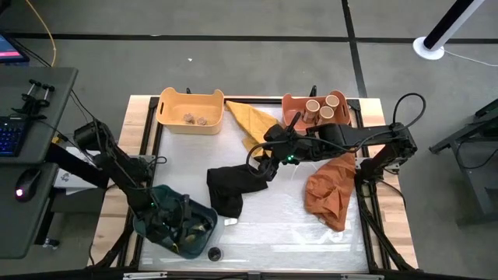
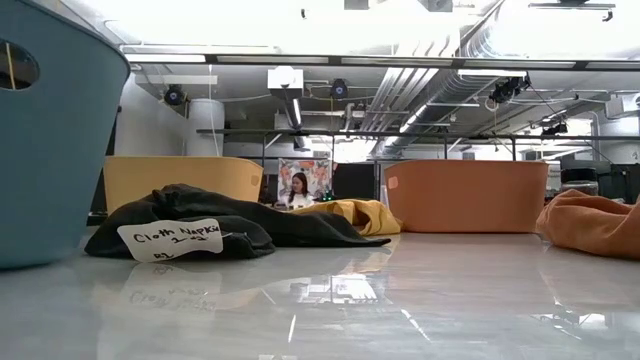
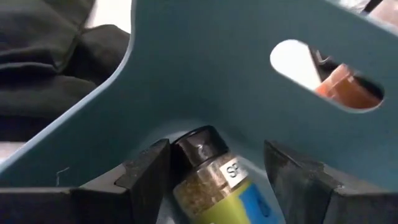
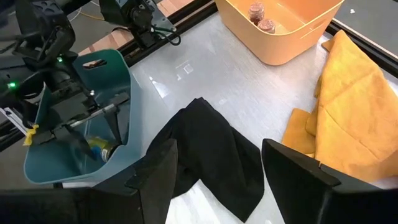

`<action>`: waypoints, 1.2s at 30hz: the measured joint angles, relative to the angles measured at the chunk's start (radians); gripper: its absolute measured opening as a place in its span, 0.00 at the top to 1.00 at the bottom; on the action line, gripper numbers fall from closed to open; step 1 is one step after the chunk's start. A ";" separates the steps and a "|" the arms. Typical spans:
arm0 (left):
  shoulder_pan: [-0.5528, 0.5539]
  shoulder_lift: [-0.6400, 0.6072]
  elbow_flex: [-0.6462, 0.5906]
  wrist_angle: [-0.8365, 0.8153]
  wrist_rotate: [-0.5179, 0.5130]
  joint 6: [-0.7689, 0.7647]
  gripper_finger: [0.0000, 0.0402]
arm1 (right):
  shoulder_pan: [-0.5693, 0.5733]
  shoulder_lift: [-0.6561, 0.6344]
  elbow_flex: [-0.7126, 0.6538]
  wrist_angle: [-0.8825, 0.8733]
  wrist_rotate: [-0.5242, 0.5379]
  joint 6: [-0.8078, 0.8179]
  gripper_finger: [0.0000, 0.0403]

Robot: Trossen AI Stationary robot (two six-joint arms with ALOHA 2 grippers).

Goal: Sort spices by type
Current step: Put the top black seasoning bottle into the blue bin

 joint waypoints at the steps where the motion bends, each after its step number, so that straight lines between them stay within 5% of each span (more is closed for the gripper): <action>1: 0.009 -0.011 0.000 0.000 0.019 -0.004 0.39 | 0.000 0.000 0.000 -0.001 0.000 -0.003 0.43; 6: 0.063 -0.083 0.000 -0.018 0.123 -0.022 0.39 | 0.000 0.000 0.000 -0.021 0.000 -0.024 0.43; 13: 0.169 -0.180 0.115 -0.352 0.300 -0.116 0.39 | 0.000 0.000 0.000 -0.069 0.018 -0.029 0.43; 22: 0.256 -0.124 0.325 -0.599 0.489 -0.222 0.40 | 0.000 0.000 0.000 -0.121 0.019 -0.054 0.43; 36: 0.250 0.075 0.343 -0.516 0.721 -0.502 0.48 | -0.005 0.000 0.000 -0.140 0.020 -0.182 0.43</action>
